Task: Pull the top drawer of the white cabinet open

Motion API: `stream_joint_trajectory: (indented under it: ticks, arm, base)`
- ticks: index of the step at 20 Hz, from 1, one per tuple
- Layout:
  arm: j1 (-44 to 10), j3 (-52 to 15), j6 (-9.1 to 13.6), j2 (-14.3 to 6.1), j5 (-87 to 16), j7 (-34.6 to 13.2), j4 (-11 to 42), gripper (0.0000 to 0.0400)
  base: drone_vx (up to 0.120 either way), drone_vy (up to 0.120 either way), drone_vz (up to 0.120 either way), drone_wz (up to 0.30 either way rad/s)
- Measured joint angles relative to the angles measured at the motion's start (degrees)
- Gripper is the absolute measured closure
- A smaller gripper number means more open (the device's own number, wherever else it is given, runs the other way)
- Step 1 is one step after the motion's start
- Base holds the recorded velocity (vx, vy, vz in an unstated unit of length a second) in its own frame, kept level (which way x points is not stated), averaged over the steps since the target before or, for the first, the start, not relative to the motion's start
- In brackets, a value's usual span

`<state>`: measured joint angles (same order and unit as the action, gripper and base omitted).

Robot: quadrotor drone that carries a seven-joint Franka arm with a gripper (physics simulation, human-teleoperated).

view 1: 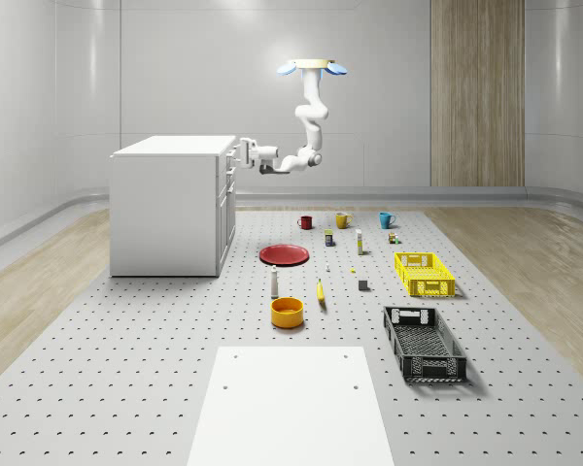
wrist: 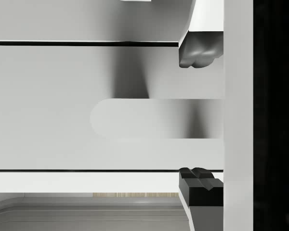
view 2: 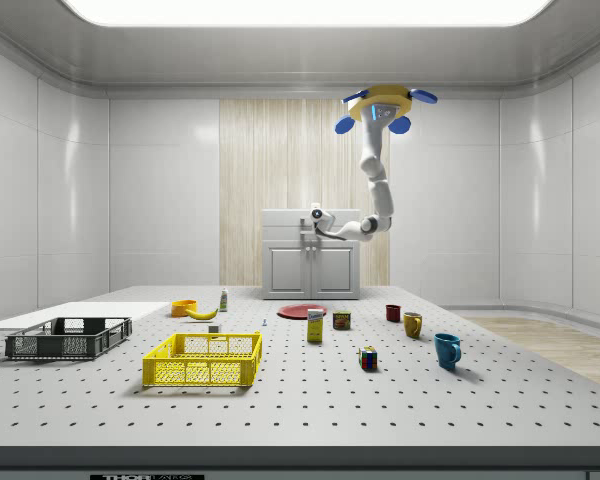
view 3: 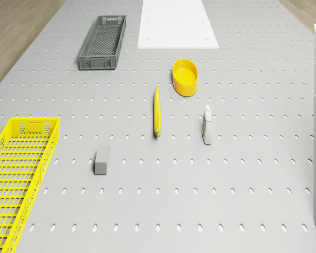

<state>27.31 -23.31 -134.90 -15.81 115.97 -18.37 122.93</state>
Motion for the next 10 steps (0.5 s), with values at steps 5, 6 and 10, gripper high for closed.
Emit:
stream_joint_trajectory:
  ticks: [5,6,10]
  arm:
    - [-0.5,-0.8,-0.3,0.4,0.2,0.1,-0.5,0.0095]
    - [-0.6,-0.9,-0.3,0.5,0.2,0.1,-0.6,0.0095]
    - [-1.1,-1.4,-0.3,0.5,0.3,0.1,-0.7,0.0095]
  base:
    - [0.000,0.000,0.000,0.000]
    - [0.000,0.000,0.000,0.000]
    - [0.000,0.000,0.000,0.000]
